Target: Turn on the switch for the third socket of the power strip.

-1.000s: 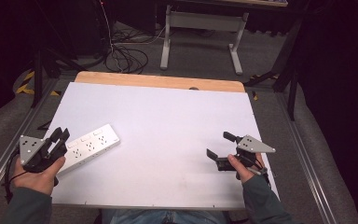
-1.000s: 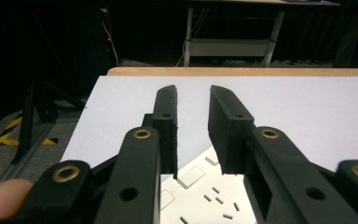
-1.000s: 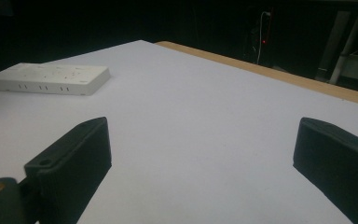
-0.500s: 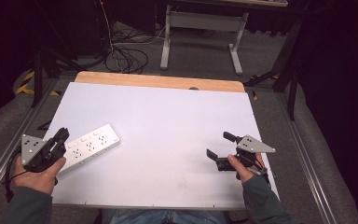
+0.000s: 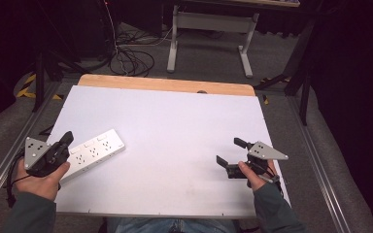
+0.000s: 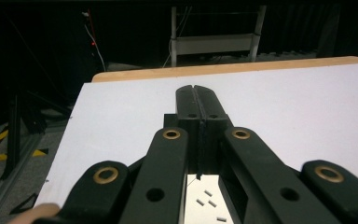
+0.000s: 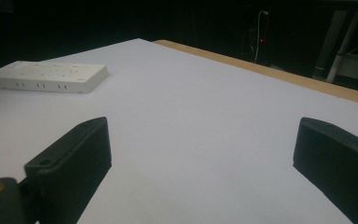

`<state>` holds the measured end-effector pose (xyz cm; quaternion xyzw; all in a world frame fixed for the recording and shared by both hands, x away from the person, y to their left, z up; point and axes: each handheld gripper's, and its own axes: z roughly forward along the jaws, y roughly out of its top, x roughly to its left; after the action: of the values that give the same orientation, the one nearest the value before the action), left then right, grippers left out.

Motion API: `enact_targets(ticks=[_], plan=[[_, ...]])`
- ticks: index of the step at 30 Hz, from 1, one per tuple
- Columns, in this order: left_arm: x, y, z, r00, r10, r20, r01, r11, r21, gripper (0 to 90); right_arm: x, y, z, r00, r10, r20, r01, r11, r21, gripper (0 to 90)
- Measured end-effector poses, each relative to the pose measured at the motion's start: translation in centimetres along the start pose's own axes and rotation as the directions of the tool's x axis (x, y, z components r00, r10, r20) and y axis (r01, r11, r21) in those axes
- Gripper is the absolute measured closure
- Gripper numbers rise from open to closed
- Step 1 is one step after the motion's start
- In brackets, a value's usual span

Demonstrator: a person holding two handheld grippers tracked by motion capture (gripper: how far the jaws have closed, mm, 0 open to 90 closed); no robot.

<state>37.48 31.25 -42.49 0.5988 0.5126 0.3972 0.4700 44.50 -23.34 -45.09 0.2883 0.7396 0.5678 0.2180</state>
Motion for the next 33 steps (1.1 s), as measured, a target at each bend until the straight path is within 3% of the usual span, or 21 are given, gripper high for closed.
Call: enact_targets(ticks=[15, 33], plan=[[-0.1, 0.3, 1.1, 0.9996, 0.021, -0.02, -0.02, 0.9997, 0.013, 89.9, 0.1, -0.1, 0.1, 1.0, -0.006, -0.001, 0.006, 1.0, 0.009, 4.5], [-1.2, 0.9, 2.6, 0.9987, 0.051, 0.006, -0.051, 0.9963, 0.069, 89.9, 0.1, -0.3, -0.1, 1.0, -0.006, 0.004, 0.006, 1.0, 0.018, 4.5]])
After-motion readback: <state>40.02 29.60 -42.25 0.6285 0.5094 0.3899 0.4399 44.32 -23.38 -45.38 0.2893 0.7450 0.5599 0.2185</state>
